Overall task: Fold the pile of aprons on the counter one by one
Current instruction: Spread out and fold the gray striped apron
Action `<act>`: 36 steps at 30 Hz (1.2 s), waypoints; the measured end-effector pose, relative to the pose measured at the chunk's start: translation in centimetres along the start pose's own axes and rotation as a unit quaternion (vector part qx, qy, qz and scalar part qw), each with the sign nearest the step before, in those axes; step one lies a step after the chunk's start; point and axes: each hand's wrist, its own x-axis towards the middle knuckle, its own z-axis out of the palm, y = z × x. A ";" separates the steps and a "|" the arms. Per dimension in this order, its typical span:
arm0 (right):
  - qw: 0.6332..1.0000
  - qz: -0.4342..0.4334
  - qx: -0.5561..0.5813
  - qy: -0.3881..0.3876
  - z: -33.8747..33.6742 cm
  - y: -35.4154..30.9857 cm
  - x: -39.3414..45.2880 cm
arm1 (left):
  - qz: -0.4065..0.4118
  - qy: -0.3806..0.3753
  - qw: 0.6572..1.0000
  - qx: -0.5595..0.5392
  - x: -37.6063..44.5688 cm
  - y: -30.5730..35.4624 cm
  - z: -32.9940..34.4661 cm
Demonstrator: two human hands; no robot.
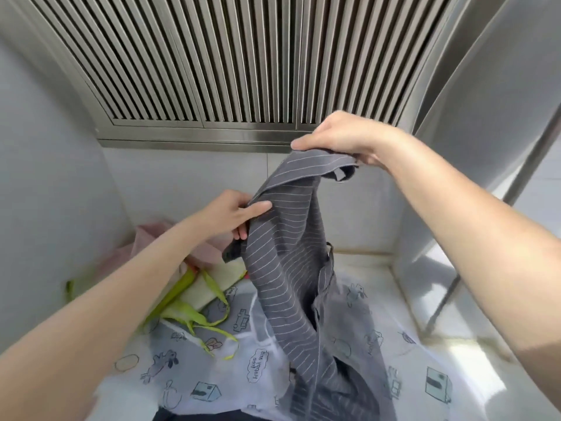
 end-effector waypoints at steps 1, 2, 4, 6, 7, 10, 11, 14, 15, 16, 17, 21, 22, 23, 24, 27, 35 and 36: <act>0.999 -0.006 -0.050 0.015 -0.8 -0.6 -0.6 | 0.018 0.005 0.999 0.032 -0.5 0.9 -0.9; 0.995 -0.009 -0.090 0.030 -1.1 -0.8 -1.0 | 0.029 0.007 0.997 0.066 -0.9 1.5 -1.6; 0.987 -0.011 -0.155 0.050 -1.3 -1.6 -2.1 | 0.042 0.015 0.990 0.136 -1.9 2.4 -3.0; 0.976 0.009 -0.217 0.014 -0.7 -2.5 -3.5 | 0.046 0.059 0.979 0.188 -3.1 3.2 -4.6; 0.963 0.035 -0.265 -0.019 -0.3 -3.3 -4.4 | 0.048 0.103 0.974 0.194 -4.0 3.8 -5.7; 0.921 0.034 -0.387 -0.035 1.8 -5.5 -6.1 | 0.056 0.225 0.965 0.118 -6.6 6.8 -8.9; 0.930 -0.006 -0.367 -0.032 3.2 -6.4 -6.6 | 0.066 0.227 0.968 0.084 -7.4 7.8 -9.7; 0.973 -0.115 -0.200 -0.021 8.3 -8.8 -8.1 | 0.106 0.140 0.981 0.080 -10.0 10.3 -10.2; 0.981 -0.130 -0.147 0.002 9.4 -9.0 -8.4 | 0.108 0.099 0.984 0.106 -10.6 10.6 -10.2; 0.984 -0.143 -0.103 0.033 10.2 -9.5 -8.9 | 0.099 0.067 0.980 0.156 -11.5 10.5 -10.3; 0.983 -0.151 -0.077 0.066 10.4 -9.5 -9.1 | 0.088 0.047 0.968 0.231 -11.9 10.2 -10.4; 0.978 -0.145 -0.097 0.111 9.6 -10.8 -10.2 | 0.054 0.047 0.944 0.321 -13.4 9.0 -11.5; 0.979 -0.153 -0.096 0.097 9.4 -11.5 -10.9 | 0.031 -0.001 0.974 0.225 -14.4 9.3 -11.8; 0.979 -0.162 -0.081 0.090 8.9 -12.1 -11.4 | 0.007 -0.062 0.993 0.098 -15.4 10.0 -12.2; 0.981 -0.162 -0.050 0.099 8.0 -12.5 -12.0 | 0.002 -0.119 0.992 -0.029 -16.5 10.5 -12.7; 0.978 -0.081 0.138 0.131 4.5 -12.6 -12.7 | 0.094 -0.098 0.958 -0.252 -17.8 10.5 -14.7; 0.950 -0.083 0.291 0.076 0.9 -13.1 -15.2 | 0.150 -0.181 0.953 -0.193 -16.6 9.1 -12.7; 0.943 -0.083 0.317 0.063 0.9 -12.9 -15.2 | 0.148 -0.166 0.955 -0.195 -16.5 9.2 -12.4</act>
